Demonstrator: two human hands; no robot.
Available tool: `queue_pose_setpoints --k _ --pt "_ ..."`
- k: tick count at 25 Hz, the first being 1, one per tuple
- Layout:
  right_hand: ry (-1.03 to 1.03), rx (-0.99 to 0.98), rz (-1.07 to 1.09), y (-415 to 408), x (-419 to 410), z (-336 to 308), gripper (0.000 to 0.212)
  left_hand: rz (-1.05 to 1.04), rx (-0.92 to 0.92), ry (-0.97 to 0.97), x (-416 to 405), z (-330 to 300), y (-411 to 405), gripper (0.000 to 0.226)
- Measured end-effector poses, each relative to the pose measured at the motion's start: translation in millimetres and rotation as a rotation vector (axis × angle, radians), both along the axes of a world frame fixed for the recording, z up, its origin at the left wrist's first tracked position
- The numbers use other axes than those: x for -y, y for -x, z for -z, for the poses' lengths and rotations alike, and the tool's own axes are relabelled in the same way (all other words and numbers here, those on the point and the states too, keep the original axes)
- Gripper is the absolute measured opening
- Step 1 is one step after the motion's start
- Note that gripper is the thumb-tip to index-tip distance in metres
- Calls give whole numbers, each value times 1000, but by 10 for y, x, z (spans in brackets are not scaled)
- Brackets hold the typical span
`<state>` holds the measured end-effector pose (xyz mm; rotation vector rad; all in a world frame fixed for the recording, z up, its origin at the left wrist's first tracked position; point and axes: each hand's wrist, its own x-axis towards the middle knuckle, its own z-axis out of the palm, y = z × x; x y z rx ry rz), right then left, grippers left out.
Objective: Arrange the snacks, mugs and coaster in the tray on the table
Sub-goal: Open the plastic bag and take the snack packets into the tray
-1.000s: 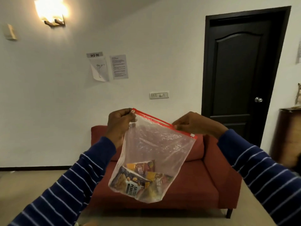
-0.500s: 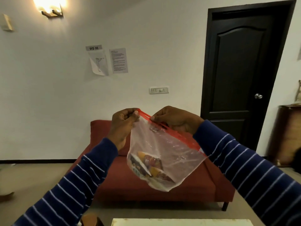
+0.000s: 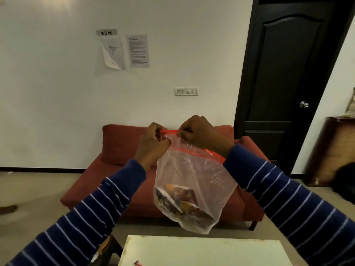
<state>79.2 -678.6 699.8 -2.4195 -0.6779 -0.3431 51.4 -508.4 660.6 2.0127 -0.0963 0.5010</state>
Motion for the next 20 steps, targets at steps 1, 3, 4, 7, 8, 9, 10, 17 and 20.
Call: queue_pose_setpoints --k 1,3,4,7,8,9,10,17,20 --pt "21 35 12 20 5 27 19 8 40 -84 -4 19 18 26" --pt "39 86 41 41 32 87 22 120 134 -209 -5 26 96 37" --pt "50 117 57 62 49 118 23 185 186 -284 1 15 143 41" --pt "83 208 53 122 93 197 27 247 275 -540 17 -19 184 30" --pt "95 228 50 142 95 211 28 213 255 -579 25 -26 179 32" --pt "107 247 47 161 94 217 28 176 216 -585 40 -23 177 35" --pt "116 264 53 171 95 229 27 137 177 -574 61 -11 178 37" --pt "156 193 -67 405 89 629 9 102 92 -513 162 342 308 43" --pt "446 -223 -120 380 80 1044 20 109 102 -429 220 574 474 44"
